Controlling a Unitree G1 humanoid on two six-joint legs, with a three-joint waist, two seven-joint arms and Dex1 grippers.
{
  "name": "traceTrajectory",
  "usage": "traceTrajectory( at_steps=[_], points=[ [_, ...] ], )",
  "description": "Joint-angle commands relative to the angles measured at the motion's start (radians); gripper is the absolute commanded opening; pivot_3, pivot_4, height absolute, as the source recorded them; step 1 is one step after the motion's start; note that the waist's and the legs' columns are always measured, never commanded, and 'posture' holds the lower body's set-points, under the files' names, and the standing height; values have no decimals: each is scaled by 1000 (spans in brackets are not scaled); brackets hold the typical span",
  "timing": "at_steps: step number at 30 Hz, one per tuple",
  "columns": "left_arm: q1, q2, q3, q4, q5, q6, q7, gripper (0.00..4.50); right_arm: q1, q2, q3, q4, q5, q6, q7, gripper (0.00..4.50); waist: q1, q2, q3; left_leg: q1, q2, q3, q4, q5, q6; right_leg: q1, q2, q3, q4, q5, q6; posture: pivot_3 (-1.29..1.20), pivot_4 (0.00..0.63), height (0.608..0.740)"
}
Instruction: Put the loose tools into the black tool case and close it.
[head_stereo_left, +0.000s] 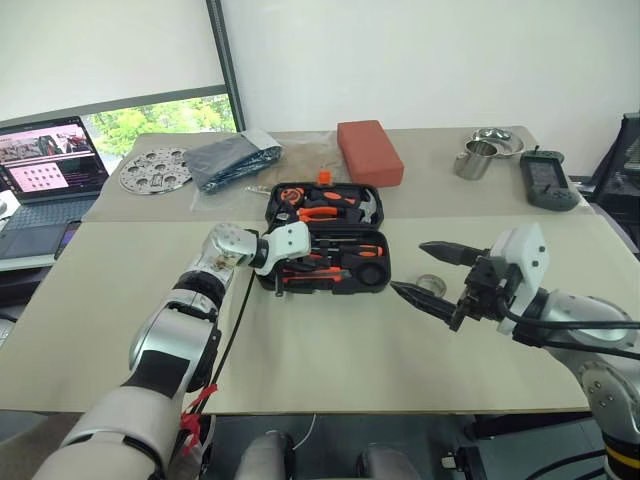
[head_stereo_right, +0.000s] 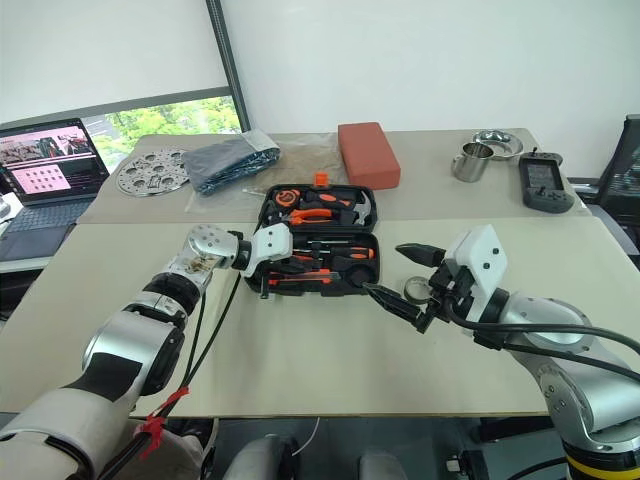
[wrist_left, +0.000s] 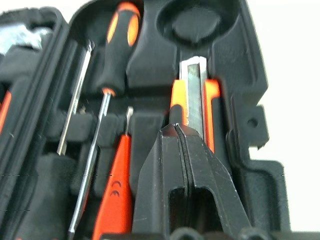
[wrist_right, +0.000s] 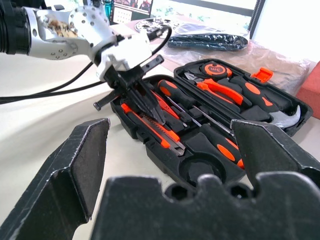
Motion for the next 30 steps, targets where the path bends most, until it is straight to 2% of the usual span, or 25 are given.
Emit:
traceTrajectory(
  at_steps=[1, 6, 15, 18, 21, 28, 30],
  points=[
    [53, -2, -65, 50, 83, 33, 46, 43, -25, -12, -18, -16, 10, -4, 0, 4500, 1, 0, -2, 0, 0, 0, 0, 0, 0, 0, 0, 0, 0, 0, 0, 0, 150, 740],
    [47, -7, -36, 41, 42, 26, 46, 43, -30, -14, -15, -7, 6, -5, 5, 4500, 0, 0, -4, 2, 0, -1, 2, 0, 0, 3, 0, 0, 0, 0, 0, 0, 150, 740],
    [-19, 16, 136, -61, -168, 108, -151, 43, -40, -87, 38, 109, -98, 40, -3, 4500, -2, 3, -5, -8, 0, -1, 3, 0, 1, -6, 0, 0, 0, 0, 0, 0, 150, 740],
    [-16, 53, 157, -145, -223, 204, -274, 738, -50, -177, 109, 178, -125, 82, 84, 4500, -6, 3, -4, -8, 0, 0, 1, 0, 1, -6, 0, 0, -1, 0, 0, 0, 150, 740],
    [27, 96, 169, -354, -306, 358, -379, 1832, -139, -213, 200, 298, -169, 90, 153, 4500, -15, 3, -3, -8, 0, 0, 0, 0, 1, -6, 1, 0, -3, 0, 0, 0, 150, 740],
    [176, 226, 172, -863, -444, 703, -426, 4315, -367, -184, 407, 590, -341, 20, 274, 4500, -25, 4, -2, -7, 1, 0, 0, 0, 1, -6, 2, 1, -2, 0, 0, 0, 150, 740],
    [207, 274, 167, -971, -470, 778, -431, 4461, -417, -173, 455, 656, -386, 0, 318, 4500, -24, 5, -1, -7, 2, 0, 0, 0, 1, -6, 2, 1, -2, 0, 0, 0, 150, 740]
  ],
)
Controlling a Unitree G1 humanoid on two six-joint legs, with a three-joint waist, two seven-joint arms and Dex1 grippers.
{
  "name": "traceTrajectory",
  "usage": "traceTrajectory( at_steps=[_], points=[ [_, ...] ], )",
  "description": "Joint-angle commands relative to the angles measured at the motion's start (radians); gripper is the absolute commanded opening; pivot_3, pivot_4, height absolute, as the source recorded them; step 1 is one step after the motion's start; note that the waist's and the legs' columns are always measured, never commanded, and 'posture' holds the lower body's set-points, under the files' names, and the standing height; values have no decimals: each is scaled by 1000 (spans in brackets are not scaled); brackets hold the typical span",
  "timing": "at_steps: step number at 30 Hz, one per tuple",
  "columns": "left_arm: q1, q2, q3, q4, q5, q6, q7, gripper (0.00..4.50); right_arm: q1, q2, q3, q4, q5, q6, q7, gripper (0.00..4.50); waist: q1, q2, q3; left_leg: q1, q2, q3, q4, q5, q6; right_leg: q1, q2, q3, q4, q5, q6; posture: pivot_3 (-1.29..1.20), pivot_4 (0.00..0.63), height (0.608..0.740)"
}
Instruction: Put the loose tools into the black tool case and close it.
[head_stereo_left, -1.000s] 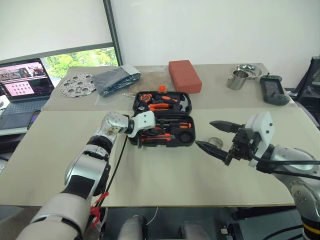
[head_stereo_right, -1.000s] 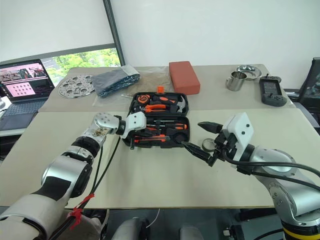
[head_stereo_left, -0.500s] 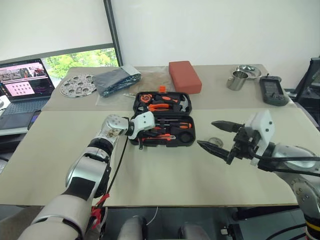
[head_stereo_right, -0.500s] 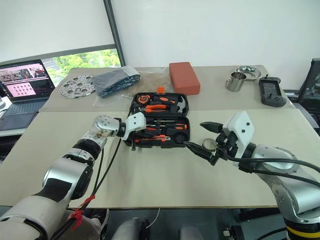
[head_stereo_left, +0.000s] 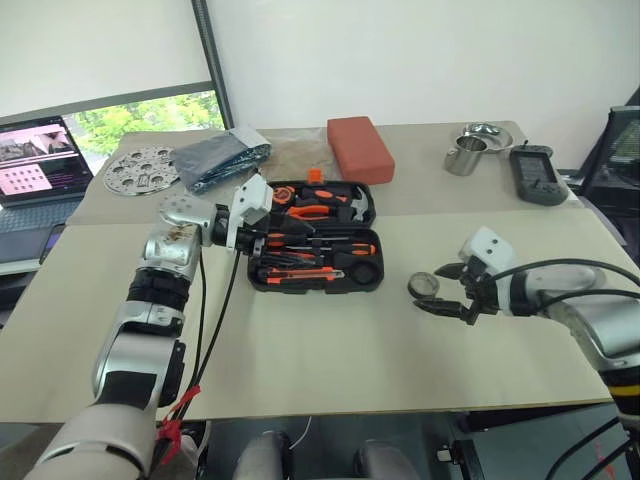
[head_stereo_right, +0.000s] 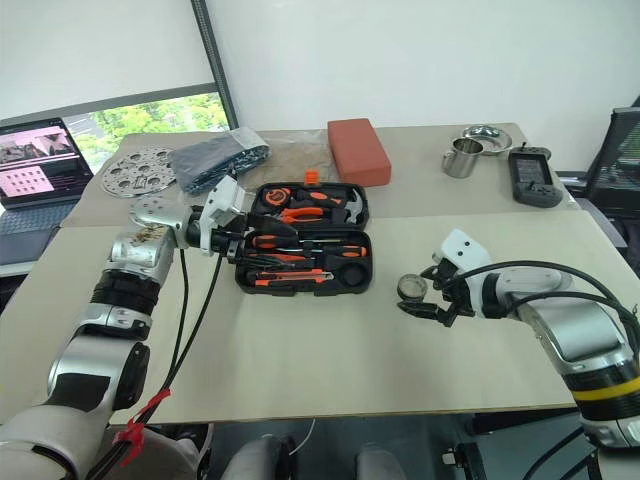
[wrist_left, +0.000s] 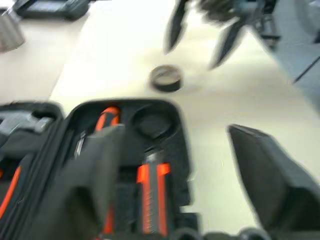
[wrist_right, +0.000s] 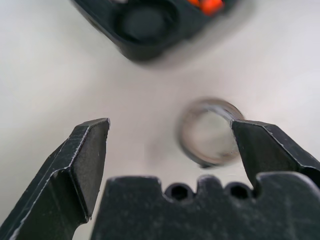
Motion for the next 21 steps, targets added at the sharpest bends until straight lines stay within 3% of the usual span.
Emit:
traceTrajectory(
  at_steps=[1, 2, 6, 8, 16, 21],
  points=[
    [31, 81, 5, -215, -71, 142, -11, 4461, -91, 18, 67, 101, -81, -61, 79, 4500, 2, 0, 1, 0, 0, 0, 0, 0, 0, 0, 0, 0, 0, 0, 0, 0, 150, 740],
    [39, 96, 2, -246, -80, 162, -8, 4461, -107, 29, 75, 125, -93, -68, 87, 4500, 5, 0, 1, 0, 0, 0, 1, 0, 0, 0, 0, 0, 0, 0, 0, 0, 150, 740],
    [56, 149, -16, -342, -112, 222, -18, 4500, -154, 61, 107, 188, -144, -97, 125, 3546, 12, 1, 2, 0, 0, 0, 3, 0, 0, 1, -1, 0, 0, 0, 0, 0, 150, 740],
    [57, 174, -29, -367, -120, 239, -32, 4500, -166, 70, 122, 203, -166, -102, 142, 2691, 14, 1, 2, 0, 0, 0, 3, -1, 1, 1, -1, 0, 0, 0, 0, 0, 150, 740],
    [53, 238, -68, -401, -135, 237, -43, 4500, -171, 91, 125, 213, -211, -96, 164, 126, 9, 1, 2, 0, 0, 0, 3, -1, 1, 1, -1, 0, 1, 0, 0, 0, 150, 740],
    [51, 256, -67, -410, -140, 240, -38, 4500, -174, 82, 117, 203, -227, -103, 171, 32, 8, 1, 2, 0, 0, 0, 3, -1, 1, 1, -1, 0, 1, 0, 0, 0, 150, 740]
  ],
)
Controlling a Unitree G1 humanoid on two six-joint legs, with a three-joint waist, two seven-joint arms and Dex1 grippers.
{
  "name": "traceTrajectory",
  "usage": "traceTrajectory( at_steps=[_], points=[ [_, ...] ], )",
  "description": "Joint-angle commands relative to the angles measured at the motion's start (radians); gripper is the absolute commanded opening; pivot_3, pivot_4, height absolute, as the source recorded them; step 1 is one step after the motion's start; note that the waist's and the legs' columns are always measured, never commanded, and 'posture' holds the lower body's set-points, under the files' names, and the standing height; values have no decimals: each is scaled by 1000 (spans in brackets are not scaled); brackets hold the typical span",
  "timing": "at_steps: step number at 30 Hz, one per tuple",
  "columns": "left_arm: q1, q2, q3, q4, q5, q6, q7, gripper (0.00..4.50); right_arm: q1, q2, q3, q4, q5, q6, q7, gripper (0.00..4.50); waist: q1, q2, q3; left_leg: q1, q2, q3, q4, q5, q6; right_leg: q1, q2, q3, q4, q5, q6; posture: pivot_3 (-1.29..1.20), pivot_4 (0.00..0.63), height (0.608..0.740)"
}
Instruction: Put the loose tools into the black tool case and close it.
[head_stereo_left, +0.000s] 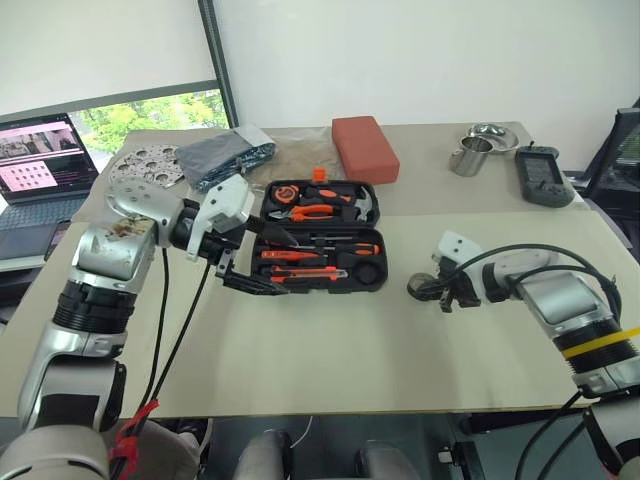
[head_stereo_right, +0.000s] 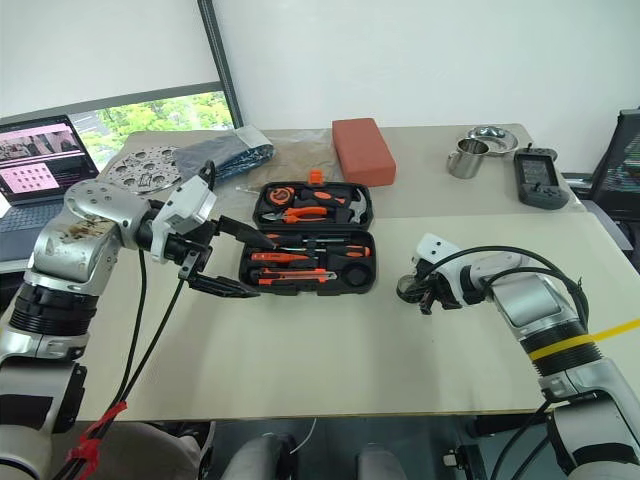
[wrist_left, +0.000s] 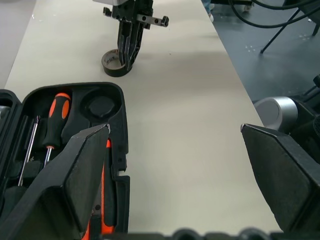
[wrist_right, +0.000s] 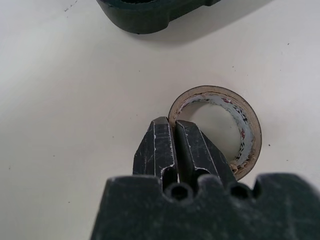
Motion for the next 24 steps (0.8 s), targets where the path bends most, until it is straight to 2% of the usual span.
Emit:
traceTrajectory(
  at_steps=[1, 7, 14, 24],
  points=[
    [-8, 31, 14, -39, -24, 4, 3, 4500, -26, -9, -32, -30, -18, -15, 10, 32, 0, 0, 0, 0, 0, 0, 0, 0, 0, 0, 0, 0, 0, 0, 0, 0, 150, 740],
    [43, 86, 62, -89, -57, 45, 38, 4500, -129, 17, -29, -105, -26, -10, 30, 32, -7, 4, 4, 0, 0, 0, 0, 0, 0, -1, 0, 1, 0, 0, 0, 0, 150, 740],
    [129, 129, 124, -164, -94, 98, 127, 4500, -265, 169, 44, -90, -41, -8, 47, 32, -3, 4, 6, 0, 8, 0, 1, 0, 0, -2, 7, 2, 2, 0, 0, 0, 150, 740],
    [211, 183, 185, -234, -144, 140, 200, 4500, -280, 220, 113, 11, -115, -81, 80, 32, 6, 3, 7, -1, 10, 3, 1, 0, 0, -6, 7, 1, 4, 0, -1, 0, 150, 740]
  ],
)
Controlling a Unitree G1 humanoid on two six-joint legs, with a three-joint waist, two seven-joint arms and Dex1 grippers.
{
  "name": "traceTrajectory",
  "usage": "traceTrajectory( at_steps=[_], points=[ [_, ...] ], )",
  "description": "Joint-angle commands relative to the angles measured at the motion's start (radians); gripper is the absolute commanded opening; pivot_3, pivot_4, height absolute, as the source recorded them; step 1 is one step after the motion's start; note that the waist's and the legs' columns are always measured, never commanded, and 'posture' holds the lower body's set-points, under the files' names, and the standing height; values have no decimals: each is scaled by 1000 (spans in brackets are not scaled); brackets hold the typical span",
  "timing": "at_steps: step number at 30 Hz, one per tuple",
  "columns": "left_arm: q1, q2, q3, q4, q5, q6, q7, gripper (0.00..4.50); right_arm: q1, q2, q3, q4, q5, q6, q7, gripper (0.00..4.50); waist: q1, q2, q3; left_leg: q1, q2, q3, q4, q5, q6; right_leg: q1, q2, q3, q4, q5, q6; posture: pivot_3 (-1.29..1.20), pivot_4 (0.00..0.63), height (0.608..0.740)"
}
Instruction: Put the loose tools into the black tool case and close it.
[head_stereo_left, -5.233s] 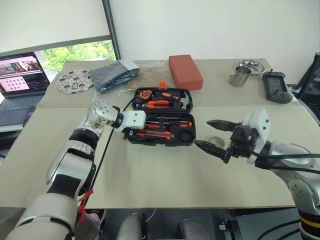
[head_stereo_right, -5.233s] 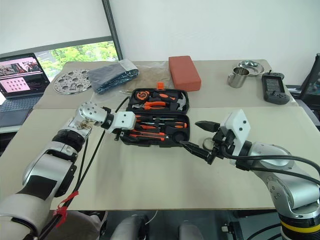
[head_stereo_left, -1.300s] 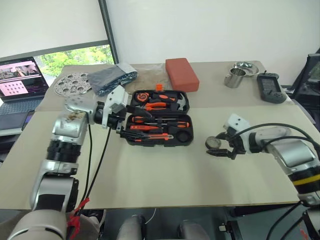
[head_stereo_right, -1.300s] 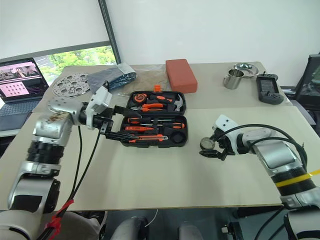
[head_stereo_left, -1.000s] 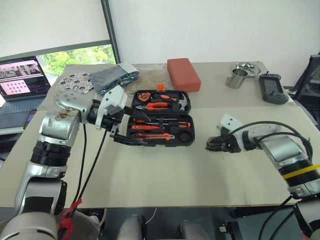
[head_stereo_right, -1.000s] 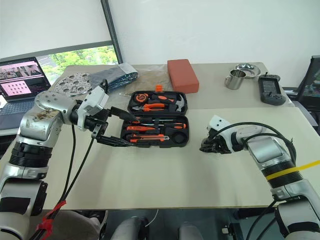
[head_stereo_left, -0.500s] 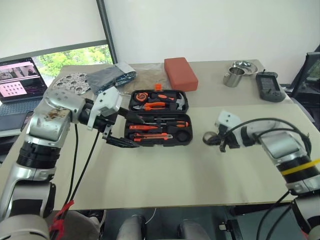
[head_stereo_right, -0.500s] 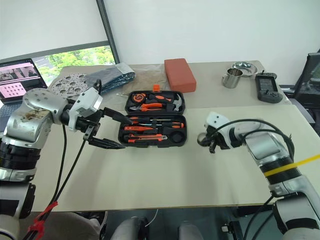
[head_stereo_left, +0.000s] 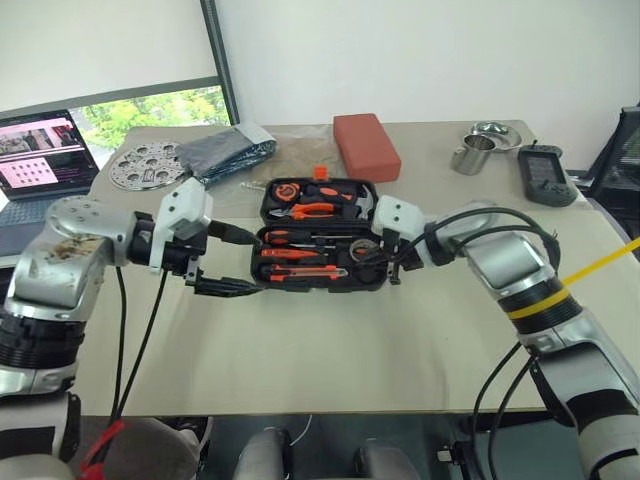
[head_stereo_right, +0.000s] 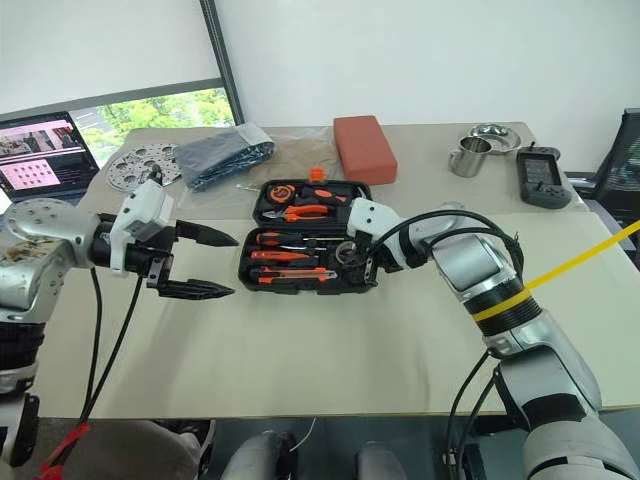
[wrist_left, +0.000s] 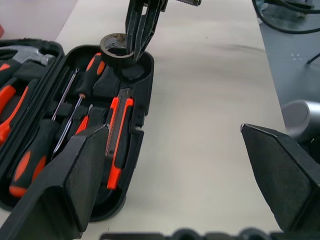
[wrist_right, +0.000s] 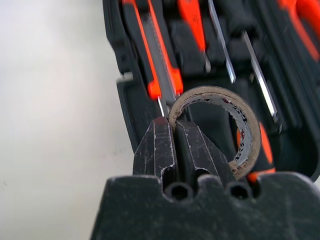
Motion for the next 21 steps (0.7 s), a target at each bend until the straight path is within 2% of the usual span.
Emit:
traceTrajectory(
  at_steps=[1, 12, 13, 15, 17, 21],
  points=[
    [17, 25, 37, -41, -31, 7, 22, 4500, -14, 21, -6, 22, -20, -38, 5, 32, -3, 0, 0, 0, 0, 0, 0, 0, 0, -1, 0, 0, 0, 0, 0, 0, 150, 740],
    [37, 45, 31, -40, -40, -6, 51, 4500, -4, 38, -1, 65, -54, -46, 36, 32, -10, 0, 0, -1, 3, 3, -1, 1, -1, -5, 2, 0, 2, 0, 0, 0, 150, 740],
    [37, 45, 30, -38, -40, -8, 53, 4500, -4, 42, -9, 64, -49, -41, 35, 763, -10, 0, 0, -1, 3, 4, -1, 1, -1, -6, 2, 0, 2, 0, 0, 0, 150, 740],
    [36, 45, 27, -31, -39, -13, 57, 4500, -4, 43, -22, 59, -41, -34, 36, 1195, -9, 0, 0, -1, 3, 4, -1, 1, -1, -6, 2, 0, 2, 0, 0, 0, 150, 740],
    [35, 44, 24, -27, -39, -16, 59, 4500, -4, 46, -33, 52, -32, -26, 35, 2060, -9, 0, 0, -1, 3, 4, -1, 1, -1, -6, 2, 0, 2, 0, 0, 0, 150, 740],
    [32, 40, 22, -21, -38, -20, 65, 4500, 1, 44, -40, 41, -25, -21, 38, 3370, -10, 0, 0, -1, 4, 4, -1, 1, -1, -6, 2, 0, 2, 0, 0, 0, 150, 740]
  ],
)
